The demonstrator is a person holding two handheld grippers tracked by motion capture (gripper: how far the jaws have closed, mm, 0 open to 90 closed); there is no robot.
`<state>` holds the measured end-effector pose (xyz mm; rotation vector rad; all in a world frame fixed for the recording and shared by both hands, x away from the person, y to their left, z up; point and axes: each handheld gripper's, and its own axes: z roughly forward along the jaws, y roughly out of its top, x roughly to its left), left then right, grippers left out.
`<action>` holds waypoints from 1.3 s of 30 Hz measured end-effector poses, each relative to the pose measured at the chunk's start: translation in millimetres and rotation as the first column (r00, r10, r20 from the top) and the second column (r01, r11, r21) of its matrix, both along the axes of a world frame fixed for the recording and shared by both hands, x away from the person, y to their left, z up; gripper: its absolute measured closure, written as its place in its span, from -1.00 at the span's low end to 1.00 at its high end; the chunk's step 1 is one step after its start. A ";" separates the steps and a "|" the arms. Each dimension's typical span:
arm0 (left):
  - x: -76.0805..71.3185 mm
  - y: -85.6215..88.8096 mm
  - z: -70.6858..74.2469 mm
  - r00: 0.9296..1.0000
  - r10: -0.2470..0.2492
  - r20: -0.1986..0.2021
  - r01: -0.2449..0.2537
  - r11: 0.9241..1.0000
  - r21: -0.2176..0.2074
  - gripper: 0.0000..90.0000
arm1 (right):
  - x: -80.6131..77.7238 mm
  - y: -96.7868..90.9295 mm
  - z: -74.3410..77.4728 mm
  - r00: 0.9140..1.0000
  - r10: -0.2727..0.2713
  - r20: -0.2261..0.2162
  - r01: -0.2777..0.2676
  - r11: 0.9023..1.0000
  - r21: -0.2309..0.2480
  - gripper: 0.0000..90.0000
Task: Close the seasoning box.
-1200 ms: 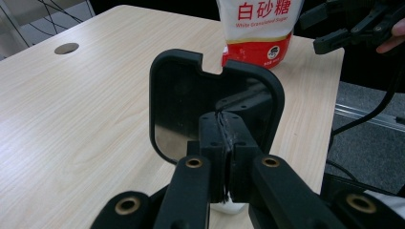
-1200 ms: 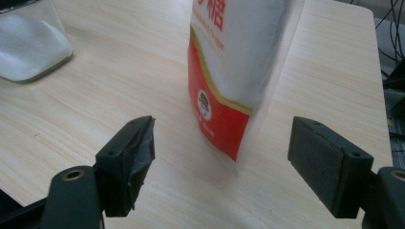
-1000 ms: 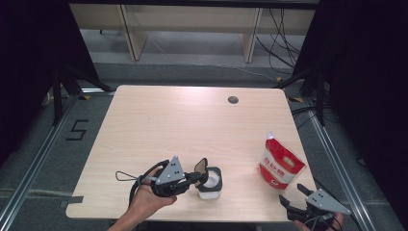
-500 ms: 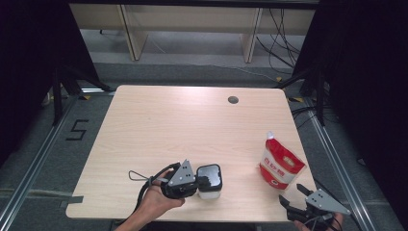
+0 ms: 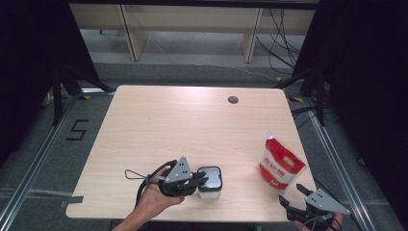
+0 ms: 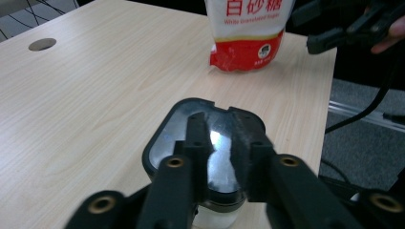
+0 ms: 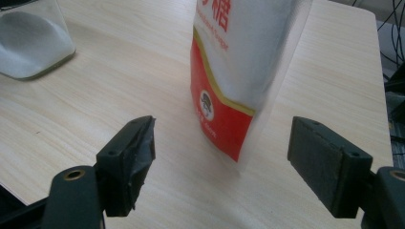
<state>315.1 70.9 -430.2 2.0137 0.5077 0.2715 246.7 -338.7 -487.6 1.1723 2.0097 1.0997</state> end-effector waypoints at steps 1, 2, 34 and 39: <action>0.4 2.6 1.9 1.000 -0.008 0.002 0.008 1.000 0.002 0.53 | 0.1 0.3 0.0 1.000 0.000 0.000 0.000 1.000 0.002 -0.43; -0.7 4.5 3.0 1.000 -0.004 -0.003 0.004 1.000 -0.005 0.49 | -0.7 1.2 0.1 1.000 -0.005 -0.012 0.005 1.000 0.012 -0.43; -37.8 81.5 -36.3 0.982 0.166 -0.092 -0.166 0.986 0.015 -0.52 | 2.5 2.7 -2.9 1.000 0.019 -0.014 -0.019 1.000 -0.019 -0.47; -40.3 87.8 -43.0 0.981 0.175 -0.085 -0.174 0.984 0.020 -0.60 | 2.9 2.5 -3.2 1.000 0.025 -0.013 -0.026 0.999 -0.031 -0.48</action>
